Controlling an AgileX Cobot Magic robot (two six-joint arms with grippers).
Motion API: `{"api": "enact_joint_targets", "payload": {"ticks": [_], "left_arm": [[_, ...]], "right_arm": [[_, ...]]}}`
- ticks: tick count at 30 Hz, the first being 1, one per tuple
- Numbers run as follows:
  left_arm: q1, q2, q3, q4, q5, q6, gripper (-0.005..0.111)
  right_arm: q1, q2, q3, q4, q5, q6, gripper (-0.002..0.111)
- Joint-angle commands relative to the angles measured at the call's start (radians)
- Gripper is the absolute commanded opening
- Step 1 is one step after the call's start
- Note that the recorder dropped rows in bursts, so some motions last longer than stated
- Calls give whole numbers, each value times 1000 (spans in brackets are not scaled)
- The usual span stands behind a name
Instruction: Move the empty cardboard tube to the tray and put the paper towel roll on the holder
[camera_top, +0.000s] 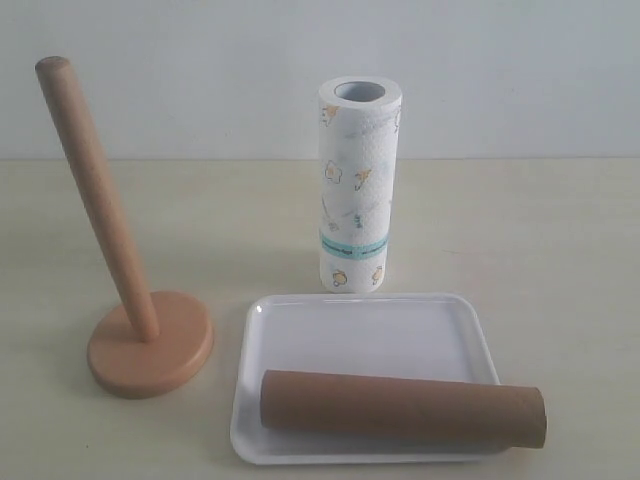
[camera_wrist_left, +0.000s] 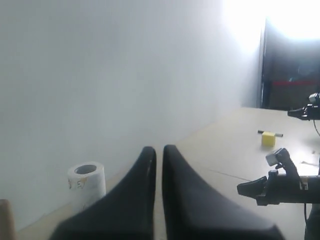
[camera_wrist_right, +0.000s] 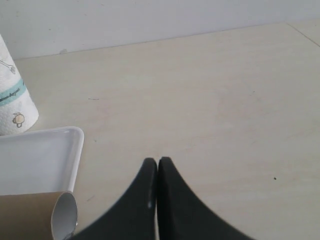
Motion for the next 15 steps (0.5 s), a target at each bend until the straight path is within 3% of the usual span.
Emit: {"api": "enact_joint_targets", "payload": {"ticks": [1,7,15], "left_arm": [[-8,-126,158,-67,-146,-11,4],[-8,-124,290,-148,-225,-11,4],[-8,-114,318,-199,-133,-11,4]], "right_arm": [[-5,-5,-1,-4,-1,-2,0],[-5,-5,-1,8,-4,-2,0],[-5,-5,-1,14,-4,-1,0]]}}
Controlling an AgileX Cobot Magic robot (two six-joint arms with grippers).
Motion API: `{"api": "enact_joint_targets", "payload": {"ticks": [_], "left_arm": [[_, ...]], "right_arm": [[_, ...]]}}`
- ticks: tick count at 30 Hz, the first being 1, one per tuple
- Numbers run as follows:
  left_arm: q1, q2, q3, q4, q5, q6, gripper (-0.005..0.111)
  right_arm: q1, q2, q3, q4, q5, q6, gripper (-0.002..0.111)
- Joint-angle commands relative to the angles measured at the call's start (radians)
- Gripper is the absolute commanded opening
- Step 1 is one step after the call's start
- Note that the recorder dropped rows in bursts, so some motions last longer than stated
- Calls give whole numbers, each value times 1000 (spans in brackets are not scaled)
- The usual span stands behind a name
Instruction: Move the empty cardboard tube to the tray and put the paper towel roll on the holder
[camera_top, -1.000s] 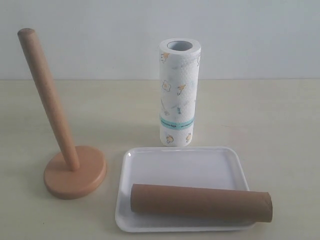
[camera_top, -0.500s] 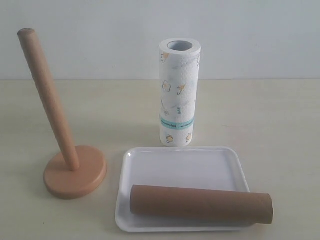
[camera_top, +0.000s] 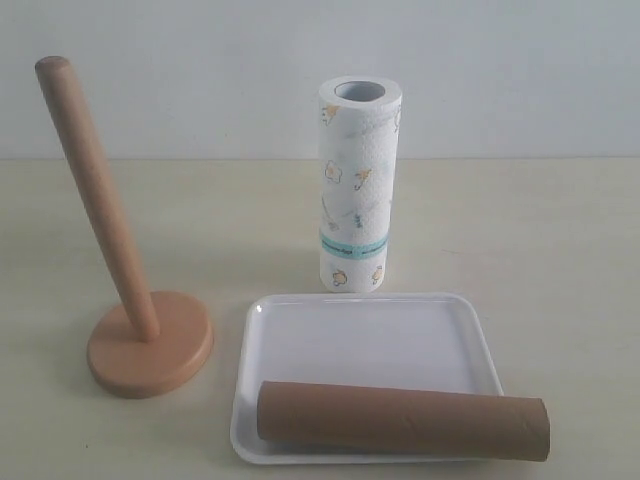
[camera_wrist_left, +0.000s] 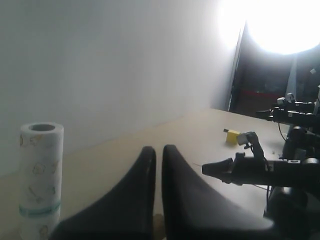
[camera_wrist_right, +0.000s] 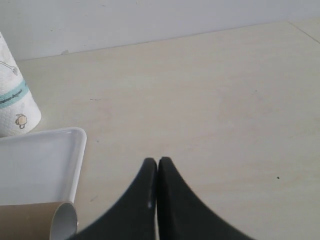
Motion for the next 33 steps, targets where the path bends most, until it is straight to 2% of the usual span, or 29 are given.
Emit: {"api": "enact_joint_targets", "payload": {"ticks": [1,10,13,18,23,27,33], "left_arm": [[-7,7,5,-18,28,-11,4],[-7,7,5,15,26,10,4],[-7,8,9,116,-39,42,4],[8,10,55,146,-114,42,4],[202,-5,162,155,-229,19,4],[356,-5,243,155,-267,-27,4],[621,-5,333,139,-304,-41,4]], "right_arm": [[-5,-5,-1,2,-6,-1,0],[-5,-5,-1,2,-6,-1,0],[-5,-5,-1,2,-6,-1,0],[-5,-5,-1,2,-6,-1,0],[-5,-5,-1,2,-6,-1,0],[-5,-5,-1,2,-6,-1,0],[-5,-5,-1,2,-6,-1,0]]}}
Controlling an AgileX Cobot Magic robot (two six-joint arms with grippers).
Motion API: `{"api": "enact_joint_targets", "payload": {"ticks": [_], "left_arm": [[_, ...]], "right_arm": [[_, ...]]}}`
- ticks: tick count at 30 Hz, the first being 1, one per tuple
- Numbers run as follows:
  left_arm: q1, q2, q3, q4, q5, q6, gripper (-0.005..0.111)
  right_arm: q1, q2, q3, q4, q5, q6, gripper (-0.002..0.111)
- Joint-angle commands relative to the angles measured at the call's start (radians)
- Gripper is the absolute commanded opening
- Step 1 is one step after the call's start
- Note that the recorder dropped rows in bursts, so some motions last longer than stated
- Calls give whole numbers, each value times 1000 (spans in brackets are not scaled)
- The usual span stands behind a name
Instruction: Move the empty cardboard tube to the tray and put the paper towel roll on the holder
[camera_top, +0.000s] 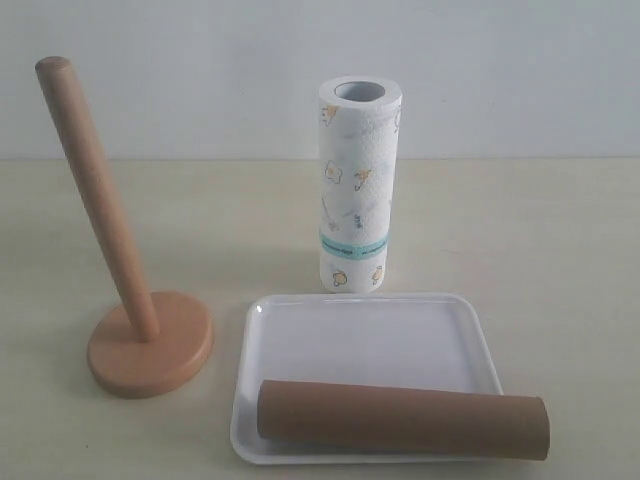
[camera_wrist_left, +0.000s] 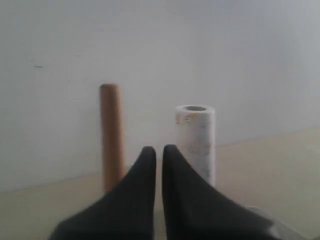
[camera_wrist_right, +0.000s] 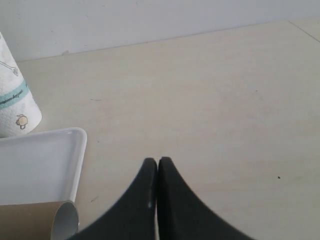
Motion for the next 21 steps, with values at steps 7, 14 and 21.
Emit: {"api": "enact_joint_targets", "payload": {"ticks": [7,14,21], "left_arm": [[438,-3,71,-29,17,-61,4],[582,-3,107,-7,122,-61,4],[583,-3,162,-9,134,-63,4]], "right_arm": [[-5,-5,-1,-2,-6,-1,0],[-5,-5,-1,-2,-6,-1,0],[-5,-5,-1,-2,-6,-1,0]]}}
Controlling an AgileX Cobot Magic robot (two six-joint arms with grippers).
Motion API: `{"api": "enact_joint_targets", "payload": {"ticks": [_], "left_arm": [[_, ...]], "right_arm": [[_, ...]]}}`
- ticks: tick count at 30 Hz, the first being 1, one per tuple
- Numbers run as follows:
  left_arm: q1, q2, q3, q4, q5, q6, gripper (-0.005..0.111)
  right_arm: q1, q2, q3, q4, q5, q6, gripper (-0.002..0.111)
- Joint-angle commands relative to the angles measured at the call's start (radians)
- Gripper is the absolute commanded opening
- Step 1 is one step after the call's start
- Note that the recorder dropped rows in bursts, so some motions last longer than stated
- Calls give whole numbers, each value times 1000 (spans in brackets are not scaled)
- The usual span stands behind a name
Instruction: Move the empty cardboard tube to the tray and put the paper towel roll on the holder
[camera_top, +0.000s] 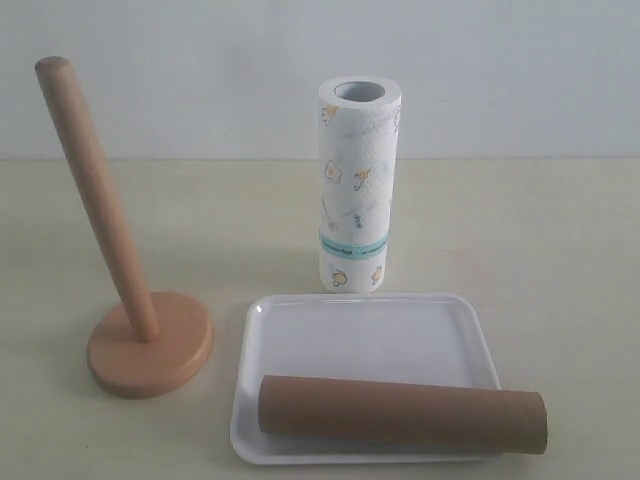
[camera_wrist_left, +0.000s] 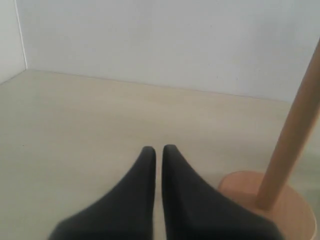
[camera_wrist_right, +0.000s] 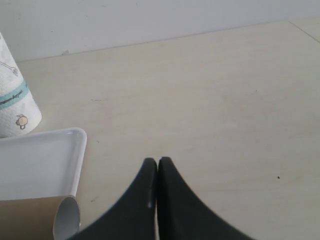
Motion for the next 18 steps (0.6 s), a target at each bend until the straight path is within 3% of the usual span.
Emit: {"api": "enact_joint_targets", "payload": {"ticks": [1,5,18], "left_arm": [[1,-3,4,-1,32,-12,4],[1,-3,4,9,113,-10,4],[-1,-3,4,9,125,-10,4]], "right_arm": [[-5,-5,-1,-2,-6,-1,0],[-5,-5,-1,-2,-6,-1,0],[-5,-5,-1,-2,-6,-1,0]]}}
